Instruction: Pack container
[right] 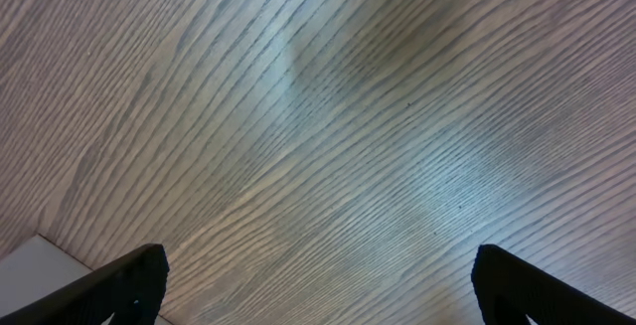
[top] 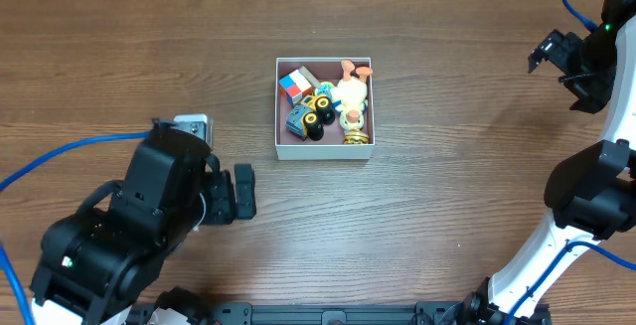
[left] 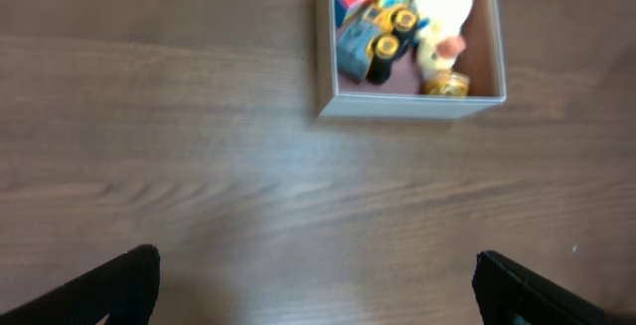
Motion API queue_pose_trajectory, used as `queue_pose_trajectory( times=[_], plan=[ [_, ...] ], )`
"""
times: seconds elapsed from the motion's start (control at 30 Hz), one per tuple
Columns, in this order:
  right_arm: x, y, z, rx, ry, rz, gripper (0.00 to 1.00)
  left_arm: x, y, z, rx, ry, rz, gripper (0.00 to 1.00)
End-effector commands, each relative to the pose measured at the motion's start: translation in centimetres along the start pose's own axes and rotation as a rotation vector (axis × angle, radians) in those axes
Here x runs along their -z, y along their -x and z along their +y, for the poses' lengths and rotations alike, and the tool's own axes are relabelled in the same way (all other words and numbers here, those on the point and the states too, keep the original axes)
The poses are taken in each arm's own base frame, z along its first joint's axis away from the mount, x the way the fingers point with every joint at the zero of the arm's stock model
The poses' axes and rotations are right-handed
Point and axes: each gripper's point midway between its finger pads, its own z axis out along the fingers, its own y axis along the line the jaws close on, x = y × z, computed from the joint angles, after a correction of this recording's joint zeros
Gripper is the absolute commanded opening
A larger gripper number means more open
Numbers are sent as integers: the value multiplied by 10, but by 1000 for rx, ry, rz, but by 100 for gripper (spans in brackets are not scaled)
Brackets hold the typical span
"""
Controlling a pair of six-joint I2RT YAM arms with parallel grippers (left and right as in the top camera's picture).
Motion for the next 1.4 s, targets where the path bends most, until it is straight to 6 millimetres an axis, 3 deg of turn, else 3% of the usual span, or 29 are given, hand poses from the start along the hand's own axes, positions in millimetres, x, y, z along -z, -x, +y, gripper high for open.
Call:
queue_pose_trajectory(
  times=[0.0, 0.07, 0.13, 0.3, 0.47, 0.6, 0.73, 0.9, 1.2, 1.37],
  plan=[
    [8, 0, 2, 4, 10, -20, 100, -17, 6, -7, -137, -20, -28, 100],
    [8, 0, 2, 4, 10, -20, 100, -30, 9, -13, -226, -45, -52, 100],
    [8, 0, 2, 4, 10, -20, 100, -56, 9, -24, -349, -93, -77, 100],
    [8, 0, 2, 4, 10, -20, 100, -89, 10, -29, -413, -149, -209, 100],
    [8, 0, 2, 4, 10, -20, 100, -99, 15, -11, -335, -233, -427, 100],
    [8, 0, 2, 4, 10, -20, 100, -102, 10, 18, -277, -227, -557, 100],
    [8, 0, 2, 4, 10, -20, 100, -97, 3, 39, -279, -167, -651, 100],
    [8, 0, 2, 4, 10, -20, 100, -82, 0, 46, -357, -116, -788, 100],
    [8, 0, 2, 4, 10, -20, 100, -45, 7, 61, -335, -47, -998, 100],
    [8, 0, 2, 4, 10, -20, 100, -36, 11, 64, -340, -23, -1077, 100]
  ],
)
